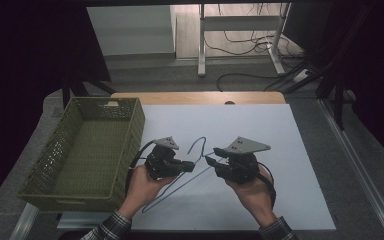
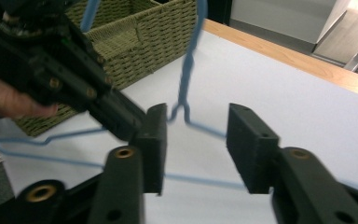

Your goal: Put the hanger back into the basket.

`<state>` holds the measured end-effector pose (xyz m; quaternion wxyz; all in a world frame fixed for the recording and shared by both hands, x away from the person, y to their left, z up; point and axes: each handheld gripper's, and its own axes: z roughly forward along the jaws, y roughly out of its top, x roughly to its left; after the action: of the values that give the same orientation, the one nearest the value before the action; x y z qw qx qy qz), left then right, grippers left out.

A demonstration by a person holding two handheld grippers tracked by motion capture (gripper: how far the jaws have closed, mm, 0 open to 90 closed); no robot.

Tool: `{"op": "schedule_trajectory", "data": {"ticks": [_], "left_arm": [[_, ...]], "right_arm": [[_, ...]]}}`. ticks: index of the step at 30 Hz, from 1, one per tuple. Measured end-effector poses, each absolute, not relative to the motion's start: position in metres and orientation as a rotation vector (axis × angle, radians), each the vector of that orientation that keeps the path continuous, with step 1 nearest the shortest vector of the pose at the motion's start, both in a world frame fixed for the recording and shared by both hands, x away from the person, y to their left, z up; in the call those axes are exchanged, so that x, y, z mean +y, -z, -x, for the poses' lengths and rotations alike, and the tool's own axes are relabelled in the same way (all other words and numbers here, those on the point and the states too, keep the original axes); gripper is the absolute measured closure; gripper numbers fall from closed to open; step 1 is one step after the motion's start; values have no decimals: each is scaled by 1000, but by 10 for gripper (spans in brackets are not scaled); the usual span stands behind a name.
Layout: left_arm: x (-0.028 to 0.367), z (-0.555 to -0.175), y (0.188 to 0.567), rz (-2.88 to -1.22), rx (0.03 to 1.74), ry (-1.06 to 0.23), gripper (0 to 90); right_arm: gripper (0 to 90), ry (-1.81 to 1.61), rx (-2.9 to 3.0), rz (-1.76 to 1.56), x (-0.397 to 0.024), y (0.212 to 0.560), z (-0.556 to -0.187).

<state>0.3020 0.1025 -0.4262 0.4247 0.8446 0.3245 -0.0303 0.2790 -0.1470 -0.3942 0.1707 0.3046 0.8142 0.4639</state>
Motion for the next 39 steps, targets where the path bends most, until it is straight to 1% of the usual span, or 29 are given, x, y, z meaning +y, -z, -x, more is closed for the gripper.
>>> {"op": "schedule_trajectory", "data": {"ticks": [1,3,4,5,6,7,8,9,11,12,13,14,16,19,23,34,39], "left_arm": [[108,-303,422,-2104,813,66,878],[114,-303,417,-2082,818,65,878],[114,-303,417,-2082,818,65,878],[118,-303,414,-2068,820,61,878],[120,-303,412,-2060,824,59,878],[123,-303,410,-2054,827,61,878],[126,-303,407,-2047,829,58,878],[129,-303,404,-2043,833,54,878],[138,-302,397,-2032,836,37,877],[138,-302,397,-2032,836,37,877],[142,-302,395,-2030,838,31,877],[145,-302,393,-2026,840,30,877],[154,-302,388,-2020,846,24,877],[161,-302,385,-2008,848,29,877],[174,-303,378,-1999,846,17,878],[207,-305,355,-1967,879,4,877],[228,-302,340,-1961,906,-38,877]], "right_arm": [[518,-1333,2321,-880,-152,394,-277],[471,-1342,2327,-889,-157,394,-274],[471,-1342,2327,-889,-157,394,-274],[407,-1346,2340,-890,-162,397,-272],[407,-1346,2340,-890,-162,397,-272],[383,-1344,2342,-892,-164,397,-271],[350,-1347,2347,-896,-166,399,-270],[279,-1359,2358,-903,-169,402,-269],[219,-1355,2370,-904,-172,405,-267],[219,-1355,2370,-904,-172,405,-267],[151,-1344,2368,-905,-174,408,-266],[151,-1344,2368,-905,-174,408,-266],[98,-1342,2378,-905,-180,411,-265],[88,-1337,2374,-917,-184,413,-263],[40,-1283,2390,-930,-195,421,-260],[25,-1230,2397,-1003,-222,432,-257],[25,-1224,2391,-1037,-232,437,-255]]}}
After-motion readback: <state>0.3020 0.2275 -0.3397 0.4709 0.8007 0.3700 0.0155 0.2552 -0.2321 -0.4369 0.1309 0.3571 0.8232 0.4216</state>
